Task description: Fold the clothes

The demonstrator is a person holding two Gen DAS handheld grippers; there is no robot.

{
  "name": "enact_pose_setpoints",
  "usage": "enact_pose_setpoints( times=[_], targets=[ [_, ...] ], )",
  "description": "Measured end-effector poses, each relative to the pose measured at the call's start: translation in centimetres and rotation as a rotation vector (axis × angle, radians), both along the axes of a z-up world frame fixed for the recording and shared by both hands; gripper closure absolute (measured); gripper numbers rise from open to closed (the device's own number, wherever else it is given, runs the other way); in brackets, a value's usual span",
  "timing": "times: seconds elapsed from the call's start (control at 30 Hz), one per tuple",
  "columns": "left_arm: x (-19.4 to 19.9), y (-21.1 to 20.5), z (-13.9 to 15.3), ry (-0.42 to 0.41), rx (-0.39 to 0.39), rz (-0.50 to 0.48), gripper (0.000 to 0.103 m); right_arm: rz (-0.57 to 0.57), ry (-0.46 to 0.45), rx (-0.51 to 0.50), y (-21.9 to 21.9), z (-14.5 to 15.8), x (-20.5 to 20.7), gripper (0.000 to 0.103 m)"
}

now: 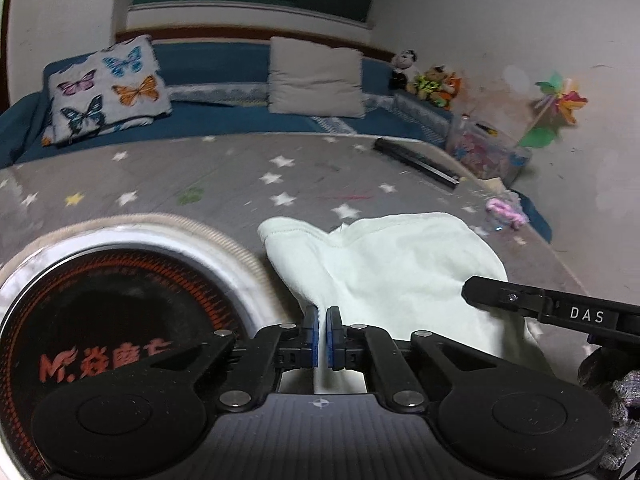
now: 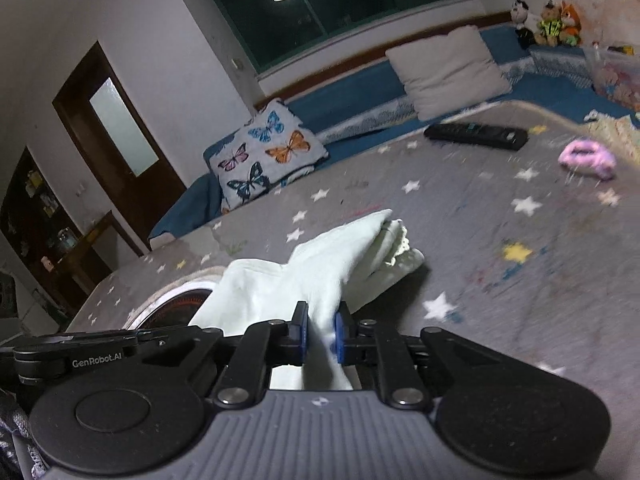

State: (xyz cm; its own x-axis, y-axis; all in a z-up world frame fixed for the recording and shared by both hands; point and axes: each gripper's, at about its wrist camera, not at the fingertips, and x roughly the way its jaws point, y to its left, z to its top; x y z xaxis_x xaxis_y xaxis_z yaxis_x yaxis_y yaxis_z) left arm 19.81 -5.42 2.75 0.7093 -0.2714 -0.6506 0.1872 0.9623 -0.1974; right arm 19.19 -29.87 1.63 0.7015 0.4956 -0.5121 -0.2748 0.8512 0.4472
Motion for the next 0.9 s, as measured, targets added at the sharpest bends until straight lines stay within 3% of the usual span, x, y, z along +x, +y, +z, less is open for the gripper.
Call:
enact_pose_setpoints(
  times=[0.57, 0.73, 0.9],
  targets=[
    [3.3, -8.7, 2.4, -0.041, -0.004, -0.108, 0.099, -0.115, -0.069, -0.095, -7.2, 3.9, 1.2, 0.092],
    [3.8, -9.8, 1.1, -0.009, 0.046, -0.111, 0.097, -0.151, -0.017, -0.128, -8.7, 2.5, 1.4, 0.084],
    [3.9, -9.3, 0.3, 0.0, 0.083, -0.097, 0.096, -0.191, 0.005, -0.166, -9.6, 1.5, 1.6, 0.083]
  ],
)
